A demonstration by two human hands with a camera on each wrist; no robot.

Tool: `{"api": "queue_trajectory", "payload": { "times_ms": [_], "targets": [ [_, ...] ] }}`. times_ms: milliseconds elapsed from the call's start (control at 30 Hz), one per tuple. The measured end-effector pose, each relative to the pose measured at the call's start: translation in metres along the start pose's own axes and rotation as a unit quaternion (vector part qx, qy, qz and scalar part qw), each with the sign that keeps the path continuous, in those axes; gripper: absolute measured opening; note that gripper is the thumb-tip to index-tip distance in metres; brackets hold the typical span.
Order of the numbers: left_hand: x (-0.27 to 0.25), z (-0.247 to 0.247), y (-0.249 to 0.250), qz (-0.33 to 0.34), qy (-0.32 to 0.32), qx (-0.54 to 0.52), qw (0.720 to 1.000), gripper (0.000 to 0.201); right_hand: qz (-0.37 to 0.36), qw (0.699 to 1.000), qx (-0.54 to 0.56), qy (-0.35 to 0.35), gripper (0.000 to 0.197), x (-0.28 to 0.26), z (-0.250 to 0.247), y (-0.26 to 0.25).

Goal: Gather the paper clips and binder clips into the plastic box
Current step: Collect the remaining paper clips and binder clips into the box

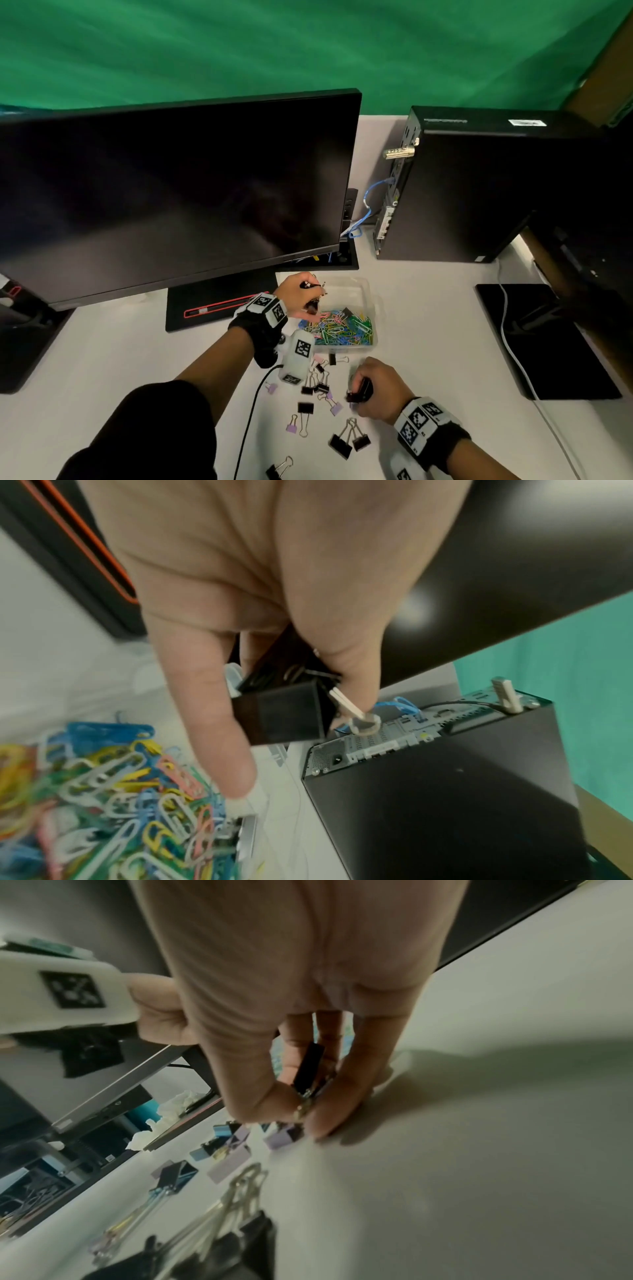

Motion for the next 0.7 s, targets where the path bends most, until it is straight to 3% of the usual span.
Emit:
{"api": "queue_trajectory", "payload": {
  "times_ms": [167, 267, 433, 533, 600, 700],
  "targets": [
    [0.030, 0.011, -0.007, -0.006, 0.069, -0.021, 0.997, 0.020, 0.009, 0.999, 0.044, 0.010, 0.040, 0.002, -0.002, 0.006],
    [0.039, 0.017, -0.013, -0.022, 0.069, -0.008, 0.997, 0.033, 0.007, 0.997, 0.067, 0.024, 0.045, 0.003, -0.003, 0.011],
    [0.043, 0.013, -0.019, -0.035, 0.045, 0.079, 0.995, 0.034, 0.010, 0.997, 0.078, 0.027, 0.044, 0.001, -0.010, 0.016],
    [0.040, 0.005, -0.017, 0.023, 0.032, 0.203, 0.978, 0.028, 0.008, 0.995, 0.092, 0.027, 0.044, -0.004, -0.019, 0.015],
    [0.032, 0.005, -0.009, 0.091, 0.016, 0.305, 0.948, 0.027, 0.008, 0.994, 0.111, 0.017, 0.044, -0.009, -0.027, 0.011],
    [0.018, 0.008, -0.005, 0.133, -0.023, 0.330, 0.934, 0.031, -0.002, 0.991, 0.132, 0.017, 0.038, -0.012, -0.048, -0.005]
  ]
}}
Point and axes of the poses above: each hand's wrist, its own x-axis towards the middle knuckle, its own z-axis out of the palm, y = z × x, the point moved 3 cm from there along x, towards the middle knuckle, and after that the axes turned 14 degrees about z, right-handed, at the moved point
